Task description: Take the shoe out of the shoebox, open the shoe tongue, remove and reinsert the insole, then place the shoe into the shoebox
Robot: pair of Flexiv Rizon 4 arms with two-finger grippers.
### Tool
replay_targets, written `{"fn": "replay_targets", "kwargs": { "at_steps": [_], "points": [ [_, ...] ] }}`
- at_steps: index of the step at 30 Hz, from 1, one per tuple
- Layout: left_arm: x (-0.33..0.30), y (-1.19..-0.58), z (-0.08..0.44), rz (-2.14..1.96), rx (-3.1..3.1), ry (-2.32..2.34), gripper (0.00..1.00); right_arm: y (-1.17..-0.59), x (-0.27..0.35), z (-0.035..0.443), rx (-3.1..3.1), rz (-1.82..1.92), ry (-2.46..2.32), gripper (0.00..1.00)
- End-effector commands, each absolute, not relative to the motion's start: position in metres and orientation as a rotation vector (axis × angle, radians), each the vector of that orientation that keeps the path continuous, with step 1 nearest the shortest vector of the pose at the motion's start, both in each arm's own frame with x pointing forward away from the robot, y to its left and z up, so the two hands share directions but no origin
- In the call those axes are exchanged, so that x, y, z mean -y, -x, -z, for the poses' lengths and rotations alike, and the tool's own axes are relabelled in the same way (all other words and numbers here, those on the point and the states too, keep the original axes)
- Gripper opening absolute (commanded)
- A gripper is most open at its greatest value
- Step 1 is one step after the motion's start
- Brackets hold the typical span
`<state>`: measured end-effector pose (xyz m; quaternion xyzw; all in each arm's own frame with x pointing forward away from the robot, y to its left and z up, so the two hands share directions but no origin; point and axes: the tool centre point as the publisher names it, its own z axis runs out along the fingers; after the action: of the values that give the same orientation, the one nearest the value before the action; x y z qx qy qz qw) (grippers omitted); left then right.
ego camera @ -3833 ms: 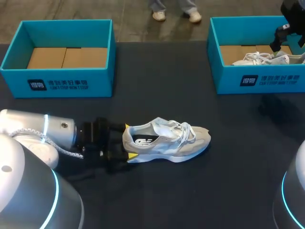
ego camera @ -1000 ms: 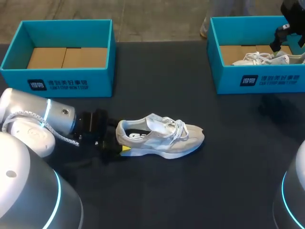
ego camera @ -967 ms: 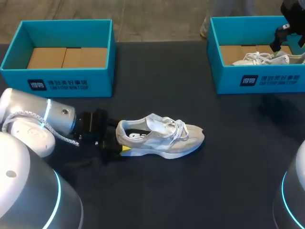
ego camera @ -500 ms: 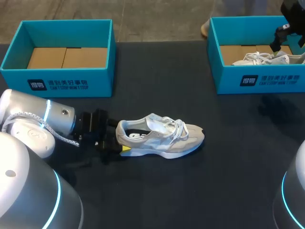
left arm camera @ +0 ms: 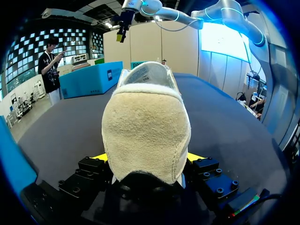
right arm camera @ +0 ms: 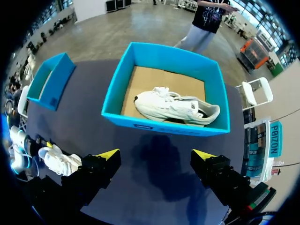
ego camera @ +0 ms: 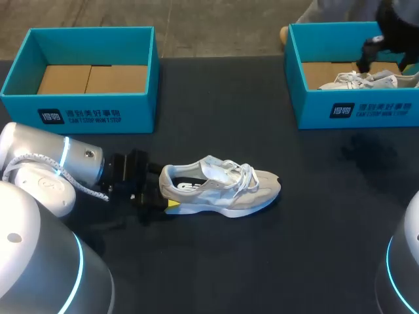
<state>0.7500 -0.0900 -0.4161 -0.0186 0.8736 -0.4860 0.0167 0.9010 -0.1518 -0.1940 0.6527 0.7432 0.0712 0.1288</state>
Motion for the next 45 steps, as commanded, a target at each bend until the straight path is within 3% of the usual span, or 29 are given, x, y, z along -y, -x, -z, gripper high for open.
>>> {"fn": "replay_targets", "kwargs": {
  "at_steps": [1,45],
  "points": [
    [0.092,-0.75,0.418,1.506,-2.719,0.058,0.0,-0.898,0.11,0.197,-2.125,-0.152,-1.904,1.0],
    [0.092,-0.75,0.418,1.506,-2.719,0.058,0.0,-0.78,-0.158,0.225,-2.25,0.212,-1.698,1.0]
  ]
}}
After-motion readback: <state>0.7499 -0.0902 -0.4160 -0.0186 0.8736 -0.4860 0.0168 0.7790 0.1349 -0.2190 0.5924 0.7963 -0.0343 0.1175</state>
